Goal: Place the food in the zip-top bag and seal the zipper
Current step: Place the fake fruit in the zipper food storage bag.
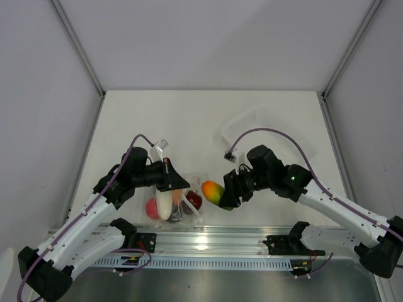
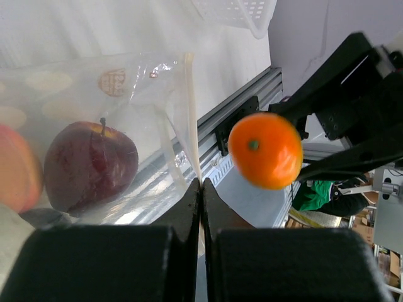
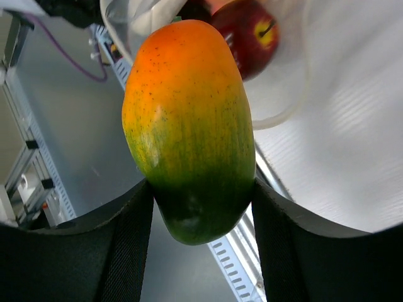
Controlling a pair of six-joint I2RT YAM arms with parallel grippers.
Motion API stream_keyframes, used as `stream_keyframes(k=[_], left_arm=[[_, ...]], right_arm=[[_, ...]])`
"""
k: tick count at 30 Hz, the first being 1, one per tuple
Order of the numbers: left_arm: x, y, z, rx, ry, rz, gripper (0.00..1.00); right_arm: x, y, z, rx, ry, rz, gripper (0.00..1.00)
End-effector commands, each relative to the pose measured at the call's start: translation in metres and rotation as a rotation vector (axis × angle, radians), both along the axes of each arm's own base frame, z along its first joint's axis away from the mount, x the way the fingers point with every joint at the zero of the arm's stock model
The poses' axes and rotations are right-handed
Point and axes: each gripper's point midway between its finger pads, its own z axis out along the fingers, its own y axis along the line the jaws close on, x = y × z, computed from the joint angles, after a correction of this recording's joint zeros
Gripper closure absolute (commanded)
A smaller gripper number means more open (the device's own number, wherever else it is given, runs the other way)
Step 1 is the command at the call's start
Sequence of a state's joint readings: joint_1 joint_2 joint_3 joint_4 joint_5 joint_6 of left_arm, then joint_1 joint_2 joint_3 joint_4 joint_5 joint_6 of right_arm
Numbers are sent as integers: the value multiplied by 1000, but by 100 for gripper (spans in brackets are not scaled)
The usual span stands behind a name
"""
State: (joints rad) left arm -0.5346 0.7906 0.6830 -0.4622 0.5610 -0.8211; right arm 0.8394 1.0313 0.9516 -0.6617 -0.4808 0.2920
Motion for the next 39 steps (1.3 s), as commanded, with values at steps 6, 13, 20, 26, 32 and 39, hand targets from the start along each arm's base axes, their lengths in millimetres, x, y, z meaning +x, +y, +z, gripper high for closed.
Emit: stream_keyframes(k=[6, 13, 20, 26, 32, 39], left_arm=[[1, -1, 20, -22, -57, -7, 100], [-1, 0, 17, -15, -47, -5, 99], [-2, 0, 18, -17, -44, -5, 99], [-2, 0, 22, -23, -50, -7, 99], [-3, 1, 25, -24, -57, -4, 99], [-4, 2, 26, -26, -61, -2, 99]], right_arm=[[-17, 26, -15, -14, 43, 92, 100], [3, 56, -27, -46, 73, 96, 100], [29, 83, -21, -23, 50, 55, 100], [42, 102, -21, 10, 52, 33, 92], [44, 116, -29, 46, 89, 19, 84], [40, 127, -36, 92, 130, 22, 71]])
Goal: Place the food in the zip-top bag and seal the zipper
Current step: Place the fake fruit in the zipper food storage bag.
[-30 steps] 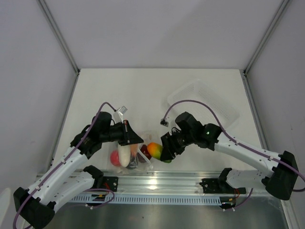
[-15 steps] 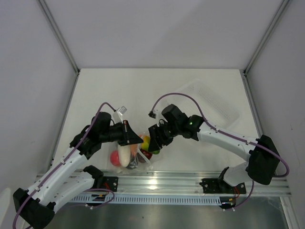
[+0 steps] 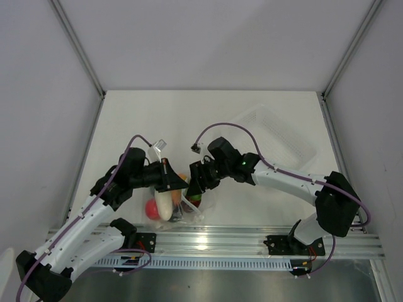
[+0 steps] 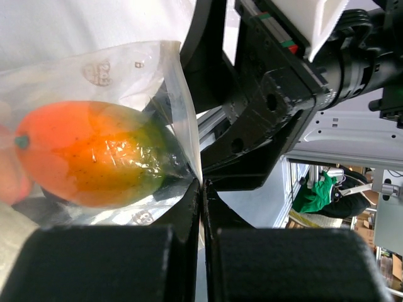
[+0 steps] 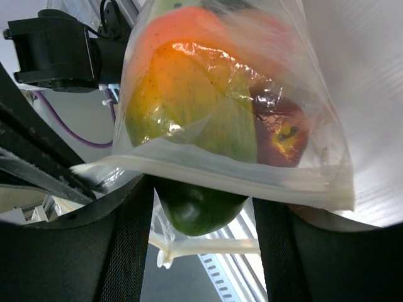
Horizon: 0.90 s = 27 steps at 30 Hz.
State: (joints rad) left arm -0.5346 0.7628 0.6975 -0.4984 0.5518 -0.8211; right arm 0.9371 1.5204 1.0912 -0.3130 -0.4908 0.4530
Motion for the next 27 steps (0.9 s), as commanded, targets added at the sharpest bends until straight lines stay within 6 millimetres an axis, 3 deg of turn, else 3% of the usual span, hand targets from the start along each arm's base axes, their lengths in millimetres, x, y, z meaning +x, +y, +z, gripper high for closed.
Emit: stream_keyframes(k=[1, 9, 20, 27], left_arm=[[0, -1, 21, -28, -54, -10, 99], [-2, 0, 19, -24, -57, -7, 99], [-2, 0, 19, -27, -59, -7, 99], [-1, 0, 19, -33, -59, -4, 99]], right_arm=[[0, 19, 10, 92, 4, 7, 67], [-23, 28, -3, 114, 74, 78, 32], [-32, 8, -5, 71, 53, 67, 18], [-13, -34, -4, -98, -63, -93, 19]])
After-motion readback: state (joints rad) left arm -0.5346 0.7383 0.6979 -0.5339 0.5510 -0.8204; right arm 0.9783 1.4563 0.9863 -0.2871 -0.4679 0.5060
